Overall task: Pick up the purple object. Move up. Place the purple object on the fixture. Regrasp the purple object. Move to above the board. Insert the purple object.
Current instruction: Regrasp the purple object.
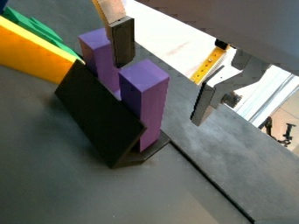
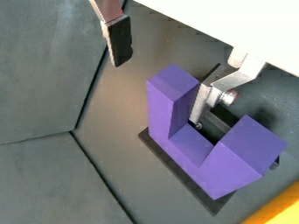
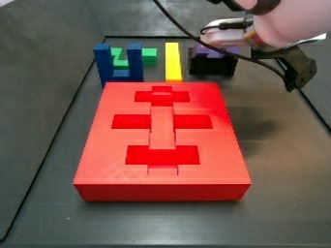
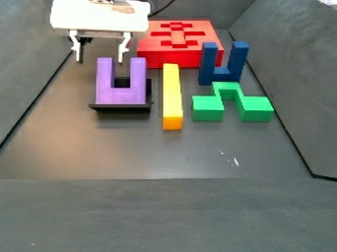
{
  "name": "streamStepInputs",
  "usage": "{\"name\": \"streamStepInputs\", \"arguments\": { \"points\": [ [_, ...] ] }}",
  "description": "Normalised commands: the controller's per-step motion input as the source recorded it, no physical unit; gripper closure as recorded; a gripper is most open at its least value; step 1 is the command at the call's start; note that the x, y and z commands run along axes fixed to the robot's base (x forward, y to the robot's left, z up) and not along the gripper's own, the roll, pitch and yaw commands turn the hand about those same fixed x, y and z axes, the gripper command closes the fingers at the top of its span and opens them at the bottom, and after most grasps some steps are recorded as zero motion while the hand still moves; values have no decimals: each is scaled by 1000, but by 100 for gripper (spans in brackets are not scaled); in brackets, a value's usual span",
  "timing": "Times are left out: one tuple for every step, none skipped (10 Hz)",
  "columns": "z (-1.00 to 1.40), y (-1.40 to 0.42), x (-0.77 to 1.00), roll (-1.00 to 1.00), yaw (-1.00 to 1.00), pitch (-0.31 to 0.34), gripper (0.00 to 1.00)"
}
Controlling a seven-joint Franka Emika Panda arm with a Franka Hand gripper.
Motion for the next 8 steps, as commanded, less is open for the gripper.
{"name": "streamStepInputs", "arguments": {
  "points": [
    [-143, 103, 74, 0, 34, 0, 0],
    [-157, 109, 34, 26, 29, 0, 0],
    [-226, 114, 0, 63, 29, 0, 0],
    [-220, 97, 0, 63, 40, 0, 0],
    [-157, 114, 0, 46, 40, 0, 0],
    [-117, 120, 0, 0, 40, 0, 0],
    [-23, 3, 0, 74, 9, 0, 0],
    [0, -6, 0, 31, 0, 0, 0]
  ]
}}
